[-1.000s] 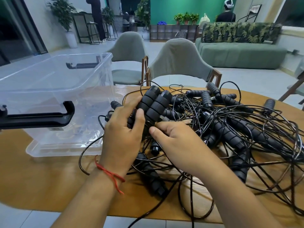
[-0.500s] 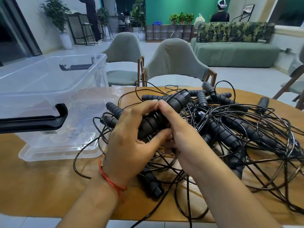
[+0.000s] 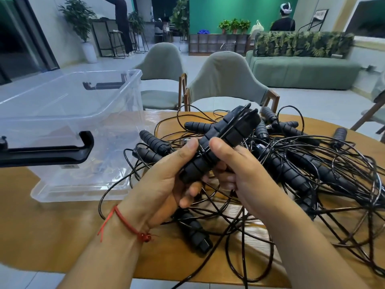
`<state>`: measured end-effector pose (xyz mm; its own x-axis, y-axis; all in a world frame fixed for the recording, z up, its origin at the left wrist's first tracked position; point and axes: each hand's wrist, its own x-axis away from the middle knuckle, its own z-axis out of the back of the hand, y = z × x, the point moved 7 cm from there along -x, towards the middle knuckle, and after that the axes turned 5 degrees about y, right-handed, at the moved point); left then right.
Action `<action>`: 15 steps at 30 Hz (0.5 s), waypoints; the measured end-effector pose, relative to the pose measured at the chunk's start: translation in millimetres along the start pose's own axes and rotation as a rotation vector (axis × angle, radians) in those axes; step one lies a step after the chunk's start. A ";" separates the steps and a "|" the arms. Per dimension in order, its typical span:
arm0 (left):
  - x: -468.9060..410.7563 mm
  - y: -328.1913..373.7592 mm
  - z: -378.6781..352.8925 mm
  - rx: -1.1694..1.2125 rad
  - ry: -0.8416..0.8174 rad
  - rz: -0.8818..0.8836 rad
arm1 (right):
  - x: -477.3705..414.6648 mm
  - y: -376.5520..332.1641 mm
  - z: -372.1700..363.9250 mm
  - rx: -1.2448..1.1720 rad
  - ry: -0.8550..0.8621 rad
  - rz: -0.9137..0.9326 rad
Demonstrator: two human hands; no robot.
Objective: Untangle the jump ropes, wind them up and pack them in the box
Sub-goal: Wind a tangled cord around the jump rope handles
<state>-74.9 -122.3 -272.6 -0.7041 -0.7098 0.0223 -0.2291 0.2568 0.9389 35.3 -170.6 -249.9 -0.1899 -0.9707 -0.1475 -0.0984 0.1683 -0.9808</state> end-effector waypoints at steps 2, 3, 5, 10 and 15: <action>-2.4 0.4 3.4 0.004 0.028 -0.046 | -1.3 5.4 2.4 0.071 -0.015 -0.006; -3.8 0.7 6.6 0.001 0.064 -0.079 | -1.4 5.2 3.2 0.072 -0.008 -0.020; -3.5 4.7 10.6 -0.051 0.140 -0.167 | -0.1 0.9 4.3 0.049 0.003 -0.030; 10.0 24.9 13.8 -0.417 0.407 -0.488 | -4.8 -3.2 9.8 0.282 0.080 0.056; 24.3 36.7 16.0 -0.732 0.523 -0.773 | -5.6 -3.9 13.1 0.504 0.166 0.103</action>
<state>-111.2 -119.6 -243.1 -0.1489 -0.7374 -0.6588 0.0853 -0.6733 0.7344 49.6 -168.0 -246.9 -0.3294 -0.9066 -0.2638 0.4019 0.1182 -0.9080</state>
